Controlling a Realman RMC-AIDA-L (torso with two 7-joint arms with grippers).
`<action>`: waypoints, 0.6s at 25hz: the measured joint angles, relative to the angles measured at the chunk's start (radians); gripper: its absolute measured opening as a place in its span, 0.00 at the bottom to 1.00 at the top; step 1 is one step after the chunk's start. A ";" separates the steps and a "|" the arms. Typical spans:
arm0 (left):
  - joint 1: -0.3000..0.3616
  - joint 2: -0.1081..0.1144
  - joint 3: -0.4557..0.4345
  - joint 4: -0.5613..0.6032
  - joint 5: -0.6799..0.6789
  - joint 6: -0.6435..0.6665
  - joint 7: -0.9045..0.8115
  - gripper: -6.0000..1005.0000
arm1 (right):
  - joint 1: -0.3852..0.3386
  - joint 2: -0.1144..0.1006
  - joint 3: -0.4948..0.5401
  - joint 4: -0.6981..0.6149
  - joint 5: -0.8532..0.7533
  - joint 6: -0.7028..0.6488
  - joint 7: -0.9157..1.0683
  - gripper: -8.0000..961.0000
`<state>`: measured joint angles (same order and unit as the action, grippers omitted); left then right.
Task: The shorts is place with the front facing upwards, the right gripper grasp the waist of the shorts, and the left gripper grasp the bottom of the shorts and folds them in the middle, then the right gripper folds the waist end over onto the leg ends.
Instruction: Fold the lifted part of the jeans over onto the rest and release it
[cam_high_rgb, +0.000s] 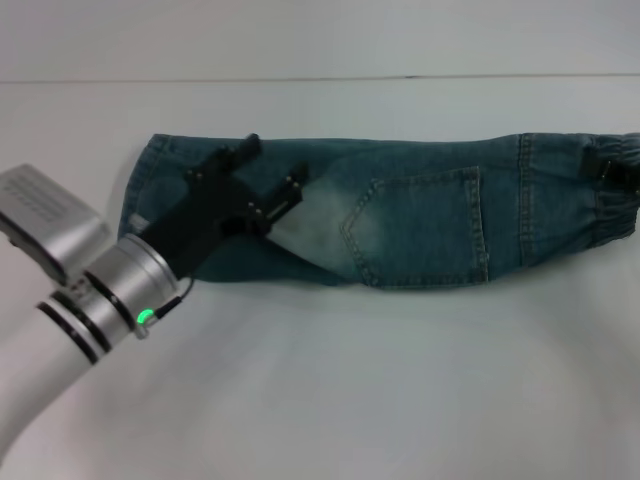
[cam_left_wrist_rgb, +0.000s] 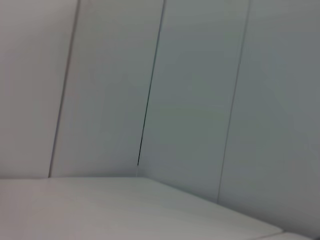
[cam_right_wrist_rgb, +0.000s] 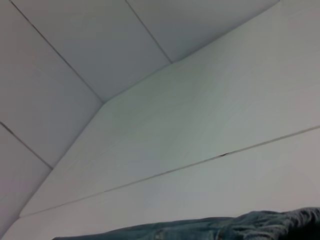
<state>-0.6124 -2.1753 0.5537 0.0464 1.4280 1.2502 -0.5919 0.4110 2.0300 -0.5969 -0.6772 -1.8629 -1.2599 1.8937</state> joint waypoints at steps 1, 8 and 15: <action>-0.013 0.000 -0.004 -0.031 -0.014 -0.014 0.041 0.79 | -0.004 -0.001 -0.002 -0.015 -0.006 -0.017 0.018 0.14; -0.077 0.000 -0.096 -0.159 -0.030 -0.139 0.197 0.65 | -0.030 -0.003 0.003 -0.136 -0.051 -0.156 0.116 0.14; -0.100 0.000 -0.160 -0.215 -0.022 -0.208 0.312 0.36 | -0.013 -0.004 0.027 -0.277 -0.049 -0.319 0.196 0.14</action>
<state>-0.7122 -2.1752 0.3940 -0.1684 1.4059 1.0420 -0.2804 0.3979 2.0260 -0.5701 -0.9546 -1.9114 -1.5787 2.0897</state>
